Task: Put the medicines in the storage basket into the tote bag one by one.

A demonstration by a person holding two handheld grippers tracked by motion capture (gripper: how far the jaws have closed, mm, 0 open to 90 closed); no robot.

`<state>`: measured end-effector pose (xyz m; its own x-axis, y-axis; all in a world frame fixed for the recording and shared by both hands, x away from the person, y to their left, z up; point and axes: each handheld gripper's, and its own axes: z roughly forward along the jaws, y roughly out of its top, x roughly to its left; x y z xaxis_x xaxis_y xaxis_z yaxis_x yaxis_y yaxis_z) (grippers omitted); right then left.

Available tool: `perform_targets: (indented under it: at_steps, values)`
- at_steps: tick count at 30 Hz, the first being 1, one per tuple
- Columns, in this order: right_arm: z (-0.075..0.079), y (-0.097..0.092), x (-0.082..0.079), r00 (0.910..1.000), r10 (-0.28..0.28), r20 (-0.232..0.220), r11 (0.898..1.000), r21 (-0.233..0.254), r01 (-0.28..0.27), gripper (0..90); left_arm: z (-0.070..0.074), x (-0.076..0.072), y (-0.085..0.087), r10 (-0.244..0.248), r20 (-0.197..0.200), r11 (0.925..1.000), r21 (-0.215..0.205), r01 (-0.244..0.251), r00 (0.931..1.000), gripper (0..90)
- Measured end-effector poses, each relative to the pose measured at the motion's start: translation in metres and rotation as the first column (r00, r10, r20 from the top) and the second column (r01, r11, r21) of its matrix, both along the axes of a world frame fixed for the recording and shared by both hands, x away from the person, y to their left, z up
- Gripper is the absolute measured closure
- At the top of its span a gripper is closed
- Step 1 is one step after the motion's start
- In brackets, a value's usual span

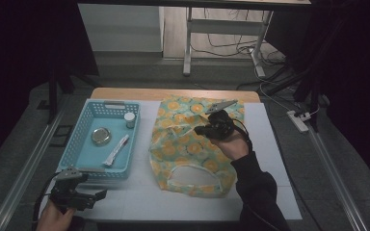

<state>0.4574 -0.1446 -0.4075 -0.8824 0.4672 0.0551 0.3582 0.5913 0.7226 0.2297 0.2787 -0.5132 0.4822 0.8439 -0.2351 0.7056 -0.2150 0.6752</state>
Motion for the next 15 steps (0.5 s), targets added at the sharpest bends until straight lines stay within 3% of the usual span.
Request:
perform_targets:
  at_steps: [5, 9, 15]
  values:
    - [0.0, 0.0, 0.0, 1.0, 0.003, 0.0, 1.0, -0.001, -0.003, 90.0, 0.006, 0.0, 0.002, -0.023, 0.01, 0.9994, -0.024, 0.023, 0.9997, 0.0]
    - [0.0, 0.0, 0.0, 1.0, 0.004, 0.0, 1.0, -0.001, -0.004, 90.0, 0.011, 0.0, 0.003, -0.041, -0.012, 0.998, -0.048, 0.04, 0.9991, 0.0]
    - [0.0, 0.0, 0.0, 1.0, 0.004, 0.0, 1.0, 0.001, -0.004, 90.0, 0.024, -0.005, 0.004, -0.037, 0.026, 0.9978, -0.054, 0.038, 0.999, 0.0]
